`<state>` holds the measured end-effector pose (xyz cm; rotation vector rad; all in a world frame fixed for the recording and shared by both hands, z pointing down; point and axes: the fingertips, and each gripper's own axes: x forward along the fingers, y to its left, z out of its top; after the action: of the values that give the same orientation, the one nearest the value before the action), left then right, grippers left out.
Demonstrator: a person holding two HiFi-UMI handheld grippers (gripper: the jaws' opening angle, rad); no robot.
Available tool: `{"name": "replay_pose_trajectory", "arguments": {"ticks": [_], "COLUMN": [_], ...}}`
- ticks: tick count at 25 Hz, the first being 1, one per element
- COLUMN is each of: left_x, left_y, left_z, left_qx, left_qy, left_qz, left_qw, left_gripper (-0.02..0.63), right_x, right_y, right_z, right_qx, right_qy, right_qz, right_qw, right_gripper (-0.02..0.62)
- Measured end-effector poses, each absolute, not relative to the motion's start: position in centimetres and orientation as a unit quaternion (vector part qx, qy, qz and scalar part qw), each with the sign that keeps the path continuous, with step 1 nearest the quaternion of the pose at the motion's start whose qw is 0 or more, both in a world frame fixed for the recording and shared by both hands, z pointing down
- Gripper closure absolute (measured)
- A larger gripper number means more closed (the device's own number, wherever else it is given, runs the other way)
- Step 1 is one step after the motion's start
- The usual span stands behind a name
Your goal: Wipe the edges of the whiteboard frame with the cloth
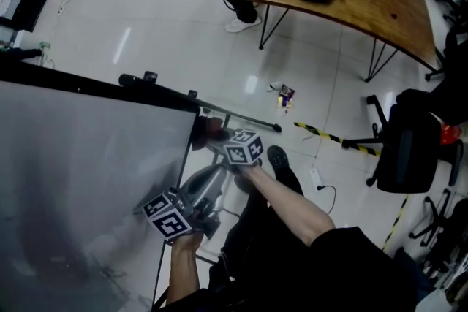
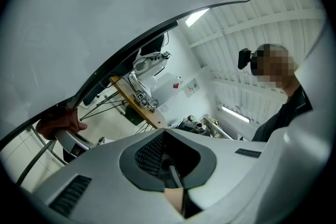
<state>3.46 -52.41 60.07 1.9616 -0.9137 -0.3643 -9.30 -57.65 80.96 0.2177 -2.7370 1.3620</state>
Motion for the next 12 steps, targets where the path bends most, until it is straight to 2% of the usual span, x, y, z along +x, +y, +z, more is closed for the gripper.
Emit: {"name": "replay_pose_trajectory", "arguments": {"ticks": [12], "left_x": [3.5], "left_y": [-53.2], "left_z": [58.8], "left_qx": [0.78], "left_qy": [-0.381], "left_qz": [-0.191], "left_qw": [0.458], "left_gripper": [0.618], "right_x": [-7.0], "right_y": [-56.1], "right_z": [79.2], "right_qx": [0.031], "right_qy": [-0.893], "right_qz": [0.446], "right_qw": [0.055], "right_gripper": [0.477]}}
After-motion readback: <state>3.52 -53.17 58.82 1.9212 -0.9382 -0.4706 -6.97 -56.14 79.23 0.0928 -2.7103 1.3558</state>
